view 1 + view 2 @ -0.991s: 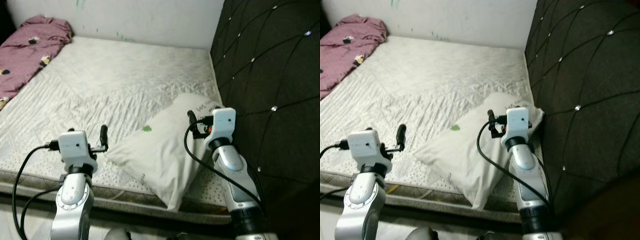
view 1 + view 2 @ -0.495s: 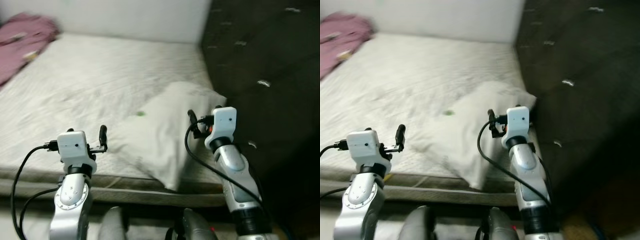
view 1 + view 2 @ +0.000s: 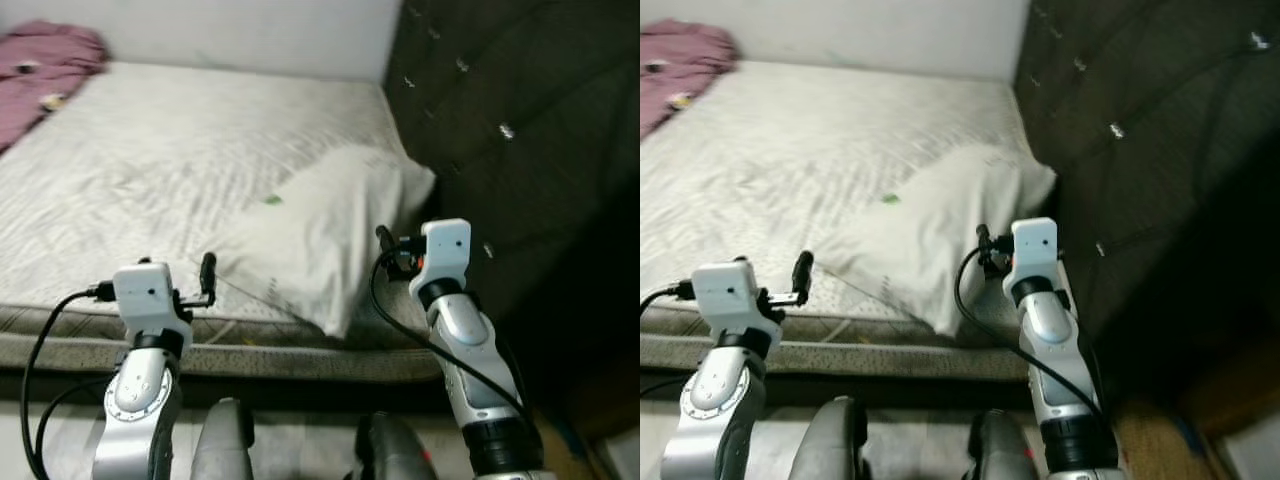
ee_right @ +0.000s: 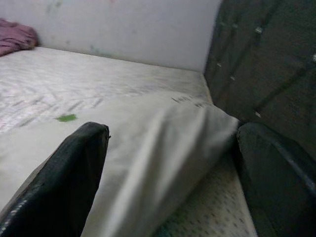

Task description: Clean up the room

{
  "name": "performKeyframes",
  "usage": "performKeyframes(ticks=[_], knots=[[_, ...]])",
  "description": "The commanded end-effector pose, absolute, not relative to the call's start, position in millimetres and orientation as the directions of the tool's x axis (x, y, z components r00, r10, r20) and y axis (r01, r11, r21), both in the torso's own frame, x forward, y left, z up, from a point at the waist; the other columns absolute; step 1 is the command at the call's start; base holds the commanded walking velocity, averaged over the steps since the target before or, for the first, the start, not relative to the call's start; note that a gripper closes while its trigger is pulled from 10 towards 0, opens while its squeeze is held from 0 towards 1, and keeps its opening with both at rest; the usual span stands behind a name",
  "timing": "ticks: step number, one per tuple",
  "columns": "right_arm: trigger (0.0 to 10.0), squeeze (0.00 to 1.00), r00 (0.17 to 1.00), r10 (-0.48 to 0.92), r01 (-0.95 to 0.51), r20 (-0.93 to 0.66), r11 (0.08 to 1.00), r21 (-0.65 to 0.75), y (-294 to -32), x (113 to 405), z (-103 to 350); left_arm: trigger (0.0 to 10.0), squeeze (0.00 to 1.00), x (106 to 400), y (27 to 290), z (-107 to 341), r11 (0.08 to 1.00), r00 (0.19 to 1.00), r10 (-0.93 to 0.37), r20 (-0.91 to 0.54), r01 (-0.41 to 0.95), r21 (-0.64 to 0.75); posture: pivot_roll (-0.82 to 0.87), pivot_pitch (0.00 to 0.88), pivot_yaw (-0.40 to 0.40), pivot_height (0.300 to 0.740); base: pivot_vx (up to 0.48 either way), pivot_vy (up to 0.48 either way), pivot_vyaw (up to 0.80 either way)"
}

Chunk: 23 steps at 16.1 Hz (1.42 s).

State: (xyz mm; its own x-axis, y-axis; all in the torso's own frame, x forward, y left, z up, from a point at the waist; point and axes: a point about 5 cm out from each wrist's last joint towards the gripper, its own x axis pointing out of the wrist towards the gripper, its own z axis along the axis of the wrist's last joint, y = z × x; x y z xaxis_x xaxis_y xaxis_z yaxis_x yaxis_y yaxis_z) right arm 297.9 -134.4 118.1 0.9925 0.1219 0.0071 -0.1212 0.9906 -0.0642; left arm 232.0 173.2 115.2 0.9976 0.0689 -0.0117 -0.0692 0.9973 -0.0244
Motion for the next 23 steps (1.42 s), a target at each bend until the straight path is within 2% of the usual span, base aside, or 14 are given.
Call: performKeyframes(ticks=[1,6,19,23], knots=[[10.0,0.0,0.992,0.121,-0.12,0.022,0.991,-0.062,-134.9,301.3,123.4,10.0,0.0,235.2,171.8,122.9,0.998,0.998,0.052,0.021,-0.051,-0.026,-0.01,0.023,-0.051,0.655,0.0,0.0,0.0],[10.0,0.0,0.992,0.127,-0.125,0.025,0.99,-0.059,-134.9,303.5,124.1,10.0,0.0,236.3,171.0,123.1,0.999,0.999,0.043,0.025,-0.043,-0.031,-0.01,0.017,-0.049,0.655,0.146,0.0,0.0],[10.0,0.0,0.983,0.179,-0.177,0.033,0.982,-0.066,-129.0,302.6,125.6,10.0,0.0,235.8,166.2,122.9,0.999,0.999,0.018,0.034,-0.017,-0.047,-0.01,0.009,-0.054,0.655,0.295,0.0,0.0],[10.0,0.0,0.983,0.183,-0.181,0.03,0.981,-0.072,-129.2,303.3,125.4,10.0,0.0,235.5,165.6,122.3,0.999,0.999,0.02,0.03,-0.019,-0.049,-0.01,0.008,-0.059,0.655,0.425,0.0,0.71]])
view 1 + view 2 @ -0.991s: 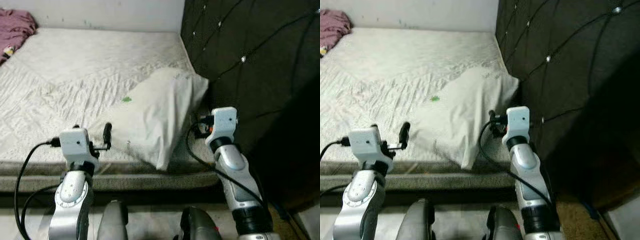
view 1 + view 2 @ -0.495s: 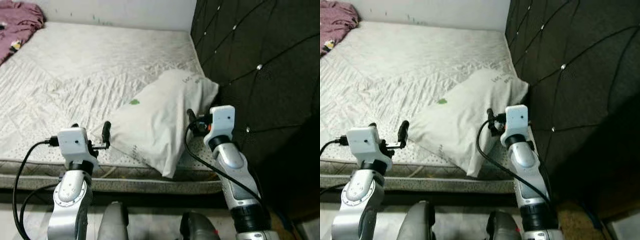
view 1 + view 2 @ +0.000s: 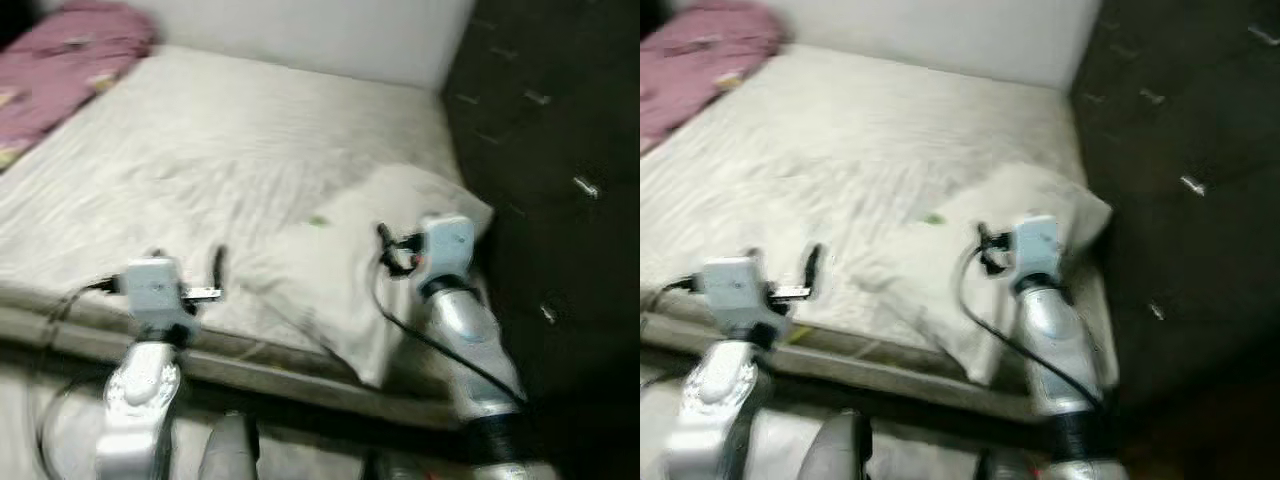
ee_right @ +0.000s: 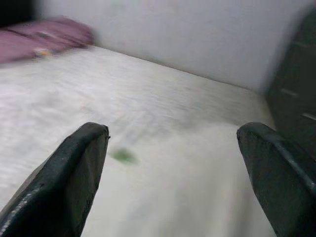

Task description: Clean up the room

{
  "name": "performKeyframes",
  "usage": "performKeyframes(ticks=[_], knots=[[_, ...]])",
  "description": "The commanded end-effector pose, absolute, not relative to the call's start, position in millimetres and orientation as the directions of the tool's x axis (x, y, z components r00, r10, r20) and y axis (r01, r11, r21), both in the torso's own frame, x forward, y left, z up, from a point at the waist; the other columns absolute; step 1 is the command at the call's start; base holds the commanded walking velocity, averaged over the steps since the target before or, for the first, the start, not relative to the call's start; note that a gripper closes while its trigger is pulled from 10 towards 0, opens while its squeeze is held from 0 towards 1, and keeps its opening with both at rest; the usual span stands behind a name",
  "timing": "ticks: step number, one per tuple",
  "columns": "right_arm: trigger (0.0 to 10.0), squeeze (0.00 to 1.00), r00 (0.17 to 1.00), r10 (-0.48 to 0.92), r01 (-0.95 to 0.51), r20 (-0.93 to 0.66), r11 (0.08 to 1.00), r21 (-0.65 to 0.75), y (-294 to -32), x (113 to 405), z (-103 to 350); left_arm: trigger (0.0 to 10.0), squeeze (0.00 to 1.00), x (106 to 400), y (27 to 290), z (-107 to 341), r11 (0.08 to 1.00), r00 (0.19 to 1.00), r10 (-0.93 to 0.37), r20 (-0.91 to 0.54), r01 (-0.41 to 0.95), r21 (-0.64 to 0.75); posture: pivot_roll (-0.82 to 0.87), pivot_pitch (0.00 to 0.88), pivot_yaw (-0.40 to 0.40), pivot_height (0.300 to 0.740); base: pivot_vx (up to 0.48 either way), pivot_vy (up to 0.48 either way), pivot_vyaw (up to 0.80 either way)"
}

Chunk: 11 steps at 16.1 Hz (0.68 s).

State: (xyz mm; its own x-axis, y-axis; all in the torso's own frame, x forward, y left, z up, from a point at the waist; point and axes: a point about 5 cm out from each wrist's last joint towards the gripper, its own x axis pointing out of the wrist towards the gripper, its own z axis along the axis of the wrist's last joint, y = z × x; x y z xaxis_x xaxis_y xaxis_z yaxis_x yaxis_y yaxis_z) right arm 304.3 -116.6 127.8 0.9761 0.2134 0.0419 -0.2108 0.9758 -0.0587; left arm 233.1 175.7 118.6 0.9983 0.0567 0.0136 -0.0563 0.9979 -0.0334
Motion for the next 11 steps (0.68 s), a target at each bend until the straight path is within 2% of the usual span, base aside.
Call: performKeyframes(ticks=[1,6,7,11], knots=[[10.0,0.0,0.983,0.182,-0.179,0.029,0.981,-0.071,-129.4,303.9,125.3,10.0,0.0,235.5,165.4,122.1,0.999,0.999,0.021,0.03,-0.02,-0.047,-0.01,0.006,-0.061,0.655,0.352,0.0,0.0],[10.0,0.0,0.984,0.177,-0.175,0.023,0.982,-0.066,-129.8,303.7,124.0,10.0,0.0,236.1,165.7,120.9,0.999,0.999,0.025,0.02,-0.024,-0.045,-0.01,0.007,-0.065,0.655,0.286,0.0,0.0],[10.0,0.0,0.986,0.164,-0.164,0.009,0.985,-0.051,-130.6,303.3,121.8,10.0,0.0,236.1,166.0,120.3,0.999,1.0,0.025,0.012,-0.025,-0.044,-0.01,0.014,-0.065,0.655,0.0,0.0,0.0],[10.0,0.0,0.988,0.156,-0.156,0.0,0.987,-0.04,-129.8,304.8,121.4,10.0,0.0,238.1,167.1,118.3,0.999,1.0,0.024,-0.01,-0.025,-0.03,-0.01,0.039,-0.056,0.655,0.0,0.0,-0.79]])
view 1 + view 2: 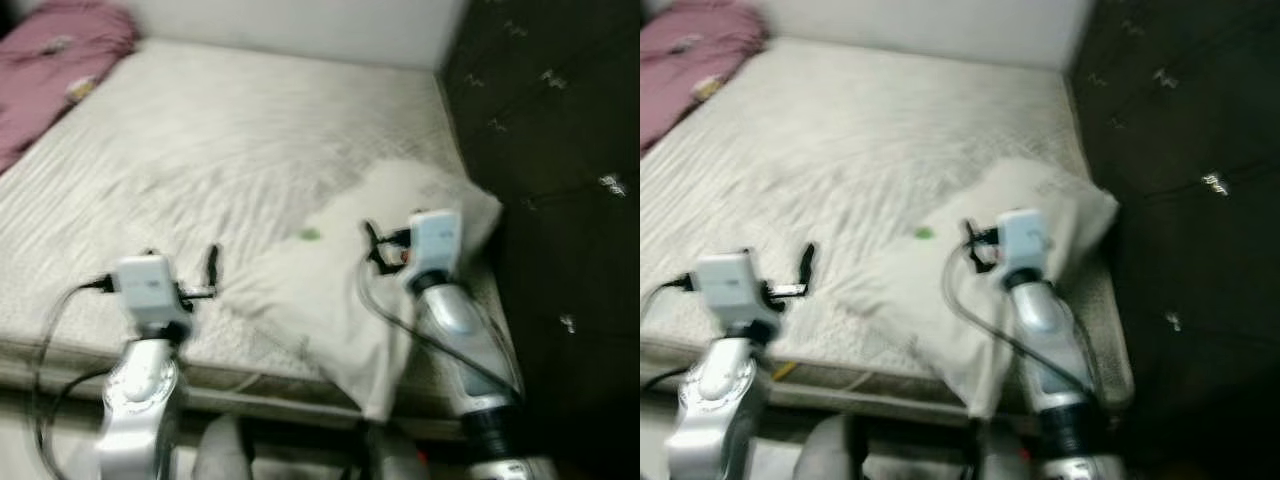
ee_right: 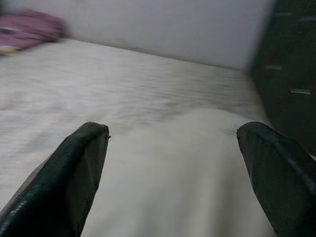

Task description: Clean up the room

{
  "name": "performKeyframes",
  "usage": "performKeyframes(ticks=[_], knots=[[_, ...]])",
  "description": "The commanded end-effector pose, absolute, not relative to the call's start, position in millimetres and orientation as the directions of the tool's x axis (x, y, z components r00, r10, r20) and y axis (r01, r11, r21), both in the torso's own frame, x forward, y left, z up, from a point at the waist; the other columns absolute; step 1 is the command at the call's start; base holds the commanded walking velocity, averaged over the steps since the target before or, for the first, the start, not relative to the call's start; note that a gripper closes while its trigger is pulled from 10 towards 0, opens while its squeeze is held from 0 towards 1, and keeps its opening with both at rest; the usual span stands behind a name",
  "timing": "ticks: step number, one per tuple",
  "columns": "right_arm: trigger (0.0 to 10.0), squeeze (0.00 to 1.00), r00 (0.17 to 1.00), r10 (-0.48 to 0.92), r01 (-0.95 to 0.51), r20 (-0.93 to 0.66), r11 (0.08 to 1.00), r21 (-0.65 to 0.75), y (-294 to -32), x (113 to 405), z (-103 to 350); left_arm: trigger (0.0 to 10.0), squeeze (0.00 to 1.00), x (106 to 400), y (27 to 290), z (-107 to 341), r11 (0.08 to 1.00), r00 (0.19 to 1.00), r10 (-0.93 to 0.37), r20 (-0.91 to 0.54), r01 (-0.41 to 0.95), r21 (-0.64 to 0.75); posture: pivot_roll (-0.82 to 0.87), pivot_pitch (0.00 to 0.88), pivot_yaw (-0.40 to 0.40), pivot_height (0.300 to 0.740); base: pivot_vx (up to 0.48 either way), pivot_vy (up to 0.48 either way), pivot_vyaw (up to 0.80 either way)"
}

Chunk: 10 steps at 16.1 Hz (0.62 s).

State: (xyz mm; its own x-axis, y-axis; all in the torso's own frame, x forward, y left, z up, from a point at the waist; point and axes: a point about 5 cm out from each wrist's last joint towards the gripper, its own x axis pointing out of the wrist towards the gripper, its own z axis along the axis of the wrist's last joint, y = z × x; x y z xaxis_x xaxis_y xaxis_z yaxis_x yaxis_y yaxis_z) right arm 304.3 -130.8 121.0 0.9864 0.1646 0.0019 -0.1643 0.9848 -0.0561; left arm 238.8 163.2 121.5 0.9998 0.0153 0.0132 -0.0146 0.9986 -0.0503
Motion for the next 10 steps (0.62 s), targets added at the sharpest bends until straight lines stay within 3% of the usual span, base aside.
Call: performKeyframes(ticks=[1,5,10], knots=[[10.0,0.0,0.987,0.158,-0.158,0.009,0.987,-0.042,-129.3,305.1,122.7,10.0,0.0,238.3,167.4,118.2,0.999,1.0,0.025,-0.01,-0.025,-0.029,-0.01,0.028,-0.055,0.655,0.0,0.0,-0.8],[10.0,0.0,0.988,0.154,-0.153,0.025,0.987,-0.039,-129.2,309.1,127.0,10.0,0.0,240.4,168.5,119.2,1.0,1.0,0.026,-0.013,-0.026,-0.017,-0.01,0.044,-0.047,0.655,0.0,0.0,-0.8],[10.0,0.0,0.982,0.183,-0.181,0.038,0.983,-0.04,-123.5,310.1,130.5,10.0,0.0,239.8,172.3,124.2,0.998,0.998,0.056,0.001,-0.056,-0.002,-0.01,0.067,-0.049,0.655,0.0,0.0,0.0]])
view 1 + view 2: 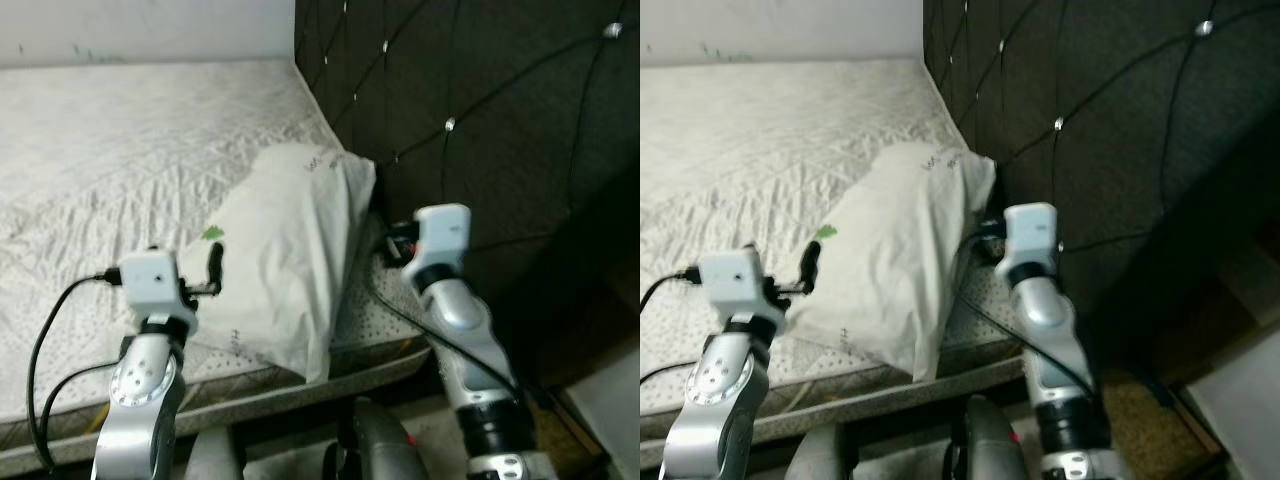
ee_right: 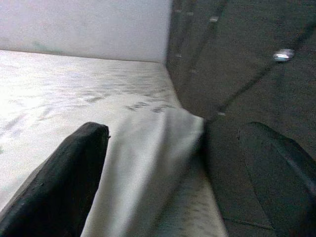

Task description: Clean up the room

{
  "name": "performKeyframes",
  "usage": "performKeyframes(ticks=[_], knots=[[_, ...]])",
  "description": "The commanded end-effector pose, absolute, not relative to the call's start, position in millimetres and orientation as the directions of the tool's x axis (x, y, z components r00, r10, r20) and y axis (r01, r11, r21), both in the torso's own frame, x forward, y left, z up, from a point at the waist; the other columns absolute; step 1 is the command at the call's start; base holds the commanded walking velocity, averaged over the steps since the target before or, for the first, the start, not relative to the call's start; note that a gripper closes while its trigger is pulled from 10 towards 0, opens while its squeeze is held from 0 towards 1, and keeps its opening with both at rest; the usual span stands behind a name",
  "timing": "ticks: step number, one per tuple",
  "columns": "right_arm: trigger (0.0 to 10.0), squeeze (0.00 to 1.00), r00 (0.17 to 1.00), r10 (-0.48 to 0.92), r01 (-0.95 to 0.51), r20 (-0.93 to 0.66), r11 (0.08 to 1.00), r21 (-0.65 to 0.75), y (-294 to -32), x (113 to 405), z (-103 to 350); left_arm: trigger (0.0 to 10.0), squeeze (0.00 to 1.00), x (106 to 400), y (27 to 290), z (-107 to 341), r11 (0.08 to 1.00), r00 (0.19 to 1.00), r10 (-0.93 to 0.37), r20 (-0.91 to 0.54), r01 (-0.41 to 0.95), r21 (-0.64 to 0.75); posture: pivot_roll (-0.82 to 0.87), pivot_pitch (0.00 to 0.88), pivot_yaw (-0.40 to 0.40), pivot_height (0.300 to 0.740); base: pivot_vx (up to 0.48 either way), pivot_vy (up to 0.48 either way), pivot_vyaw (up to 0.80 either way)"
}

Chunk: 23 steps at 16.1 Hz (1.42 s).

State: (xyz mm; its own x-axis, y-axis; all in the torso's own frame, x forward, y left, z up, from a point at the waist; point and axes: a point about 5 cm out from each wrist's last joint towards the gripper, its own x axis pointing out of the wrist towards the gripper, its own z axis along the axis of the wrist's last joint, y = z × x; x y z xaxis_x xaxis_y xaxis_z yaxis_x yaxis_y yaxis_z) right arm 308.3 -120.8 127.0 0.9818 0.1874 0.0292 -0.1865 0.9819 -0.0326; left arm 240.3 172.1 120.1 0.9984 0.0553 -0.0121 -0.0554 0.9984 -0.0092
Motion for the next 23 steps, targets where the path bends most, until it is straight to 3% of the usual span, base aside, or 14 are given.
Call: performKeyframes(ticks=[1,6,9,18,23], knots=[[10.0,0.0,0.98,0.194,-0.192,0.041,0.981,-0.036,-121.5,310.5,131.8,10.0,0.0,239.4,172.8,125.6,0.998,0.998,0.061,0.006,-0.061,0.003,-0.01,0.076,-0.05,0.655,0.0,0.0,0.0],[10.0,0.0,0.971,0.24,-0.24,-0.016,0.97,-0.038,-117.9,308.8,123.3,10.0,0.0,232.7,191.9,122.7,0.973,0.974,0.225,-0.006,-0.224,0.057,-0.01,0.077,-0.062,0.605,0.0,0.0,0.0],[10.0,0.0,0.959,0.279,-0.281,-0.047,0.959,-0.04,-113.7,308.7,118.4,10.0,0.0,231.5,195.0,122.3,0.963,0.965,0.262,-0.014,-0.261,0.065,0.0,0.078,-0.066,0.581,0.0,0.0,0.0],[10.0,0.0,0.916,0.381,-0.389,-0.127,0.92,-0.041,-101.2,311.1,108.7,10.0,0.0,221.3,210.8,117.8,0.917,0.92,0.388,-0.053,-0.38,0.119,0.03,0.087,-0.087,0.581,0.0,0.0,0.0],[10.0,0.0,0.871,0.457,-0.465,-0.183,0.885,-0.006,-88.8,303.6,98.3,10.0,0.0,198.1,209.8,114.1,0.909,0.906,0.411,-0.104,-0.398,0.123,0.06,0.122,-0.108,0.522,0.0,0.0,0.0]])
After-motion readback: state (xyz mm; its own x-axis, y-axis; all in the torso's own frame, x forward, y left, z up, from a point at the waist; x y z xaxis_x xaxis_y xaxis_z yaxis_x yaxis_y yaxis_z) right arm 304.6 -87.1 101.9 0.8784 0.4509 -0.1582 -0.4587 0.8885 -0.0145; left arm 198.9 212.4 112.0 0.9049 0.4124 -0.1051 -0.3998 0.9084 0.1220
